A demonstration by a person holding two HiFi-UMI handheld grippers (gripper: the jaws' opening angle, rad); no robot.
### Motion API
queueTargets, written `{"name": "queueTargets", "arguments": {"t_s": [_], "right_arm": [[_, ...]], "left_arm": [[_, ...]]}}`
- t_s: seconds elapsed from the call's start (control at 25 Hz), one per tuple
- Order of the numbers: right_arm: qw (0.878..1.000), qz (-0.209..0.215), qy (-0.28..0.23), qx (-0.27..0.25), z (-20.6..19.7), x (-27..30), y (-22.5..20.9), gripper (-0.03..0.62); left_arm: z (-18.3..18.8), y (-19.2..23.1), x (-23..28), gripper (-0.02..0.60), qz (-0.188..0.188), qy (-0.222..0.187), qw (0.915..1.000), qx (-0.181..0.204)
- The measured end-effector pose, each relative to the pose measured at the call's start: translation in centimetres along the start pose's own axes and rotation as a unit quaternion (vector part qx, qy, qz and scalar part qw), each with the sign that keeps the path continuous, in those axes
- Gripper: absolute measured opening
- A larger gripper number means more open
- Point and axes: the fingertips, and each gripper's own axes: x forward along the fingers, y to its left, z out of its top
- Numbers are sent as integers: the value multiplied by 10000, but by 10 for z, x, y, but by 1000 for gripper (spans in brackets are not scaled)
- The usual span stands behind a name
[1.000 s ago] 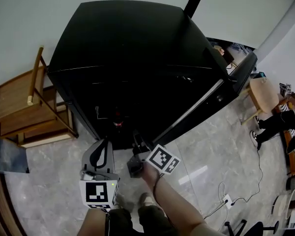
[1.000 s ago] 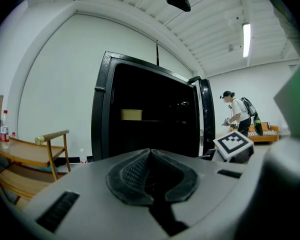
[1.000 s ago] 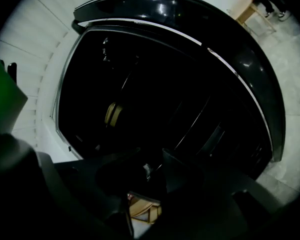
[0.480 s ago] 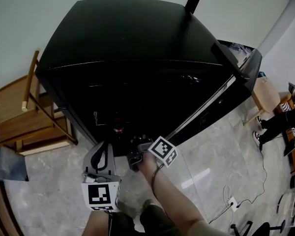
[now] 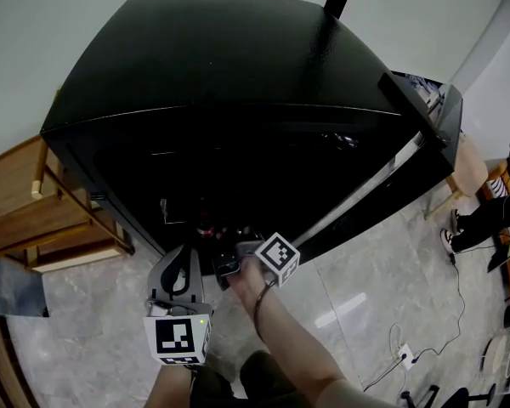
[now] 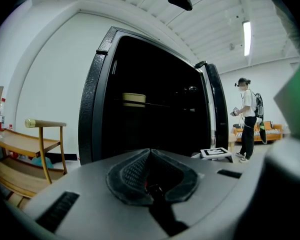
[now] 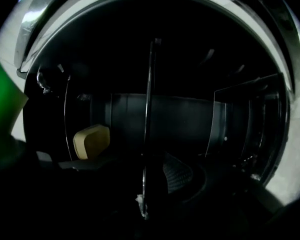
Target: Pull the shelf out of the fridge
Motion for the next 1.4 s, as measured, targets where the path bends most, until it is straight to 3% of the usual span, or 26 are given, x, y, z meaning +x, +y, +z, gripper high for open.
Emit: {"name": "queueTargets", "arguments": {"t_s": [0.44, 0.68, 1.0, 1.2, 1.4], "right_arm": [[9984, 64, -291, 478, -3, 37, 5, 112], [9991, 37, -248, 345, -1, 47, 3, 92], [9999, -4, -156, -4, -2, 53, 8, 11], [9996, -75, -188, 205, -1, 53, 6, 5], [9994, -198, -105, 246, -2, 51, 7, 5]], "left_arm": [[-7, 12, 17, 6, 53, 48, 10000, -19], [-10, 16, 22, 6, 39, 64, 10000, 4], [-6, 15, 22, 6, 186, 64, 9970, 747], [-7, 14, 23, 6, 163, 133, 9986, 484], [-2, 16, 20, 6, 153, 147, 9987, 460]]}}
